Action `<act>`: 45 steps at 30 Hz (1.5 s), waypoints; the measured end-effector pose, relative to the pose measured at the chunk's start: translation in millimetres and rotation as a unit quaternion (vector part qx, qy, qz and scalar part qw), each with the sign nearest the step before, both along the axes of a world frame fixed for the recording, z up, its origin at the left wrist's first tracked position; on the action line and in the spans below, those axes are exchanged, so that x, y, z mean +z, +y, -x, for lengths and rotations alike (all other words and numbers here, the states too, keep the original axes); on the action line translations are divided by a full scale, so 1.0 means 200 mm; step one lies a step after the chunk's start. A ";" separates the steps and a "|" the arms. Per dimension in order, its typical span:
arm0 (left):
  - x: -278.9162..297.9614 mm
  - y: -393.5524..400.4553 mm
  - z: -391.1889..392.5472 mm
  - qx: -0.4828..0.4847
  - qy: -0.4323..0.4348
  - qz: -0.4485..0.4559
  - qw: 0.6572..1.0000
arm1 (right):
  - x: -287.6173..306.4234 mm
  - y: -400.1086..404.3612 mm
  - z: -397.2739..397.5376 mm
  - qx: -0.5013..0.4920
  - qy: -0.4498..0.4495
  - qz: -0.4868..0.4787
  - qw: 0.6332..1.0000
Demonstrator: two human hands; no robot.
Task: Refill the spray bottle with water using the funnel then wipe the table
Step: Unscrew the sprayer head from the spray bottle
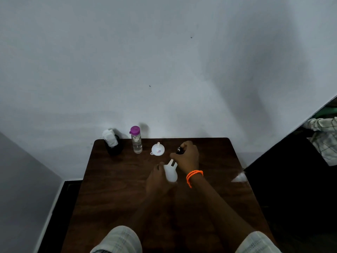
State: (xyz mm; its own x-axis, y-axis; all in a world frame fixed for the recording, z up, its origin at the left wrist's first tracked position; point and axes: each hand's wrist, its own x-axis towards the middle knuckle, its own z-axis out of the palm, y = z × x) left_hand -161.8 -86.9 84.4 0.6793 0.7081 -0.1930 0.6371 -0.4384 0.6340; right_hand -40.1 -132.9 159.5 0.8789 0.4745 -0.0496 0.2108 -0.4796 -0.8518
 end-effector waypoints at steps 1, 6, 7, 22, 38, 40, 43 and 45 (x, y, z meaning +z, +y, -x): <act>0.00 0.01 0.01 -0.004 -0.005 0.001 1.000 | 0.00 0.00 -0.01 0.016 0.010 -0.006 1.000; 0.00 0.06 0.02 -0.021 -0.020 0.028 0.999 | 0.04 -0.05 -0.08 0.062 0.086 -0.026 0.994; 0.00 0.07 0.03 -0.026 -0.027 0.037 0.999 | 0.04 -0.05 -0.09 0.071 0.099 -0.035 0.992; 0.03 0.09 0.03 -0.044 -0.100 0.097 0.989 | 0.10 -0.08 -0.30 0.133 0.061 0.030 0.989; 0.11 0.05 -0.13 0.011 -0.079 0.029 0.996 | -0.03 0.03 -0.06 -0.064 -0.049 -0.010 0.997; 0.11 0.06 -0.13 0.018 -0.081 0.028 0.996 | -0.03 0.04 -0.08 -0.054 -0.030 -0.012 0.998; 0.10 0.06 -0.15 0.014 -0.080 0.043 0.996 | -0.05 0.05 -0.12 -0.044 -0.020 -0.014 0.999; 0.08 0.06 -0.16 -0.002 -0.089 0.077 0.993 | -0.06 0.05 -0.13 -0.034 -0.008 -0.027 0.999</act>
